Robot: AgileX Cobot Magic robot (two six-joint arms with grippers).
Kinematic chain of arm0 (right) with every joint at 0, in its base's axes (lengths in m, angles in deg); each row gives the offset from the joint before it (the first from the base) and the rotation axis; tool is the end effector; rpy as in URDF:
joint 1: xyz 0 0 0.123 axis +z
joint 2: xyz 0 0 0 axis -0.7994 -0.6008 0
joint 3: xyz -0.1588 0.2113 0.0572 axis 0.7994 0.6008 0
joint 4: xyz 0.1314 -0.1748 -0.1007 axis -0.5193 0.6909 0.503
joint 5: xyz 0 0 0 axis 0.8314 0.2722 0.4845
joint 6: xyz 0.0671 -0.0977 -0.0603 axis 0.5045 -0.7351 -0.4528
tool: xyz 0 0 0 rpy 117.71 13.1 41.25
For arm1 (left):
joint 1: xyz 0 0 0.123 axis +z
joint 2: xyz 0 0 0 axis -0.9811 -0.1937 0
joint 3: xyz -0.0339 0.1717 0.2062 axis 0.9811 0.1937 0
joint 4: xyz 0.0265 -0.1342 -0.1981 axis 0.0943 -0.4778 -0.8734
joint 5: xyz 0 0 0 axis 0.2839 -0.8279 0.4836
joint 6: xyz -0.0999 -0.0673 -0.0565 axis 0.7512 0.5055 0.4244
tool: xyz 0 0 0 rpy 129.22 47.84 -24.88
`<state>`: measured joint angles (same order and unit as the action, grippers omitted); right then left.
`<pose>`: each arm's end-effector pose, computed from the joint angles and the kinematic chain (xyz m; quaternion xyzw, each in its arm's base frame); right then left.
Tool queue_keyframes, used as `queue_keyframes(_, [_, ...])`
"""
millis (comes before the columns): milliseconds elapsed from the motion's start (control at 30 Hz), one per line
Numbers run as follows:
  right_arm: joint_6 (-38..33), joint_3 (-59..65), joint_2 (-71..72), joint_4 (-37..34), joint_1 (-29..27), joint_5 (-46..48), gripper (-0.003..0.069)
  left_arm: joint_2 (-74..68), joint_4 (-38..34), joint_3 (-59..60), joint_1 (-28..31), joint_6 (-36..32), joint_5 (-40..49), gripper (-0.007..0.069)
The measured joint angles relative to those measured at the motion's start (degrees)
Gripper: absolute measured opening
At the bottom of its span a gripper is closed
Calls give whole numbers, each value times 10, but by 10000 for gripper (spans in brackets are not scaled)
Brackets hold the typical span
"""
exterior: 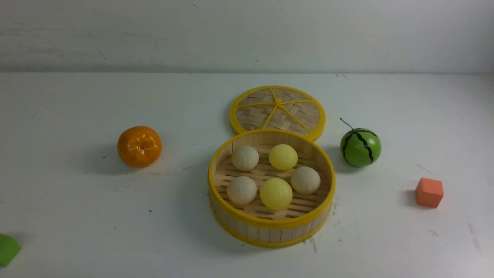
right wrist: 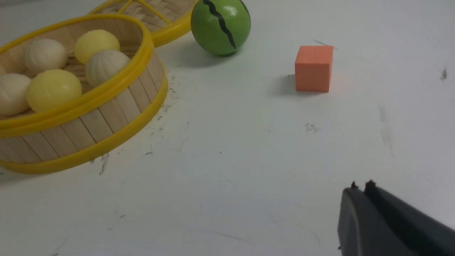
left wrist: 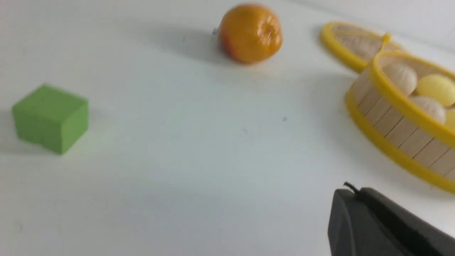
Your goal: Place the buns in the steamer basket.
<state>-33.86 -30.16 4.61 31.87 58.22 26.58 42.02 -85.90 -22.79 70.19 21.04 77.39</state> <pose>0.0948 0.0105 0.1594 0.0338 0.8087 0.0862 0.5810 0.0957 -0.0167 0.1613 -0.0799 0.7957 -0.1588 0.5791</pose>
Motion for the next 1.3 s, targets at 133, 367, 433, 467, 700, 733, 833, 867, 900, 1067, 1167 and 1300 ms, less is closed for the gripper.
queue_keyframes(133, [1,0,0,0,0,0,19,1,-6,2,5,1,16,-13])
queue_keyframes(367, [1,0,0,0,0,0,26,1,-6,2,5,1,15,-13])
queue_keyframes(433, [1,0,0,0,0,0,29,1,-7,2,5,1,14,-13])
queue_keyframes(467, [1,0,0,0,0,0,31,1,-7,2,5,1,13,-13])
queue_keyframes(700, [1,0,0,0,0,0,32,1,-8,2,5,1,13,-13])
queue_keyframes(733, [1,0,0,0,0,0,32,1,-8,2,5,1,13,-13])
queue_keyframes(833, [1,0,0,0,0,0,36,1,-8,2,5,1,13,-13])
queue_keyframes(867, [1,0,0,0,0,0,37,1,-8,2,5,1,13,-13])
queue_keyframes(900, [1,0,0,0,0,0,40,1,-8,2,5,1,13,-13])
queue_keyframes(1067, [1,0,0,0,0,0,48,1,-8,2,5,1,13,-13])
queue_keyframes(1167, [1,0,0,0,0,0,52,1,-8,2,5,1,13,-13])
queue_keyframes(1300, [1,0,0,0,0,0,53,1,-8,2,5,1,13,-13])
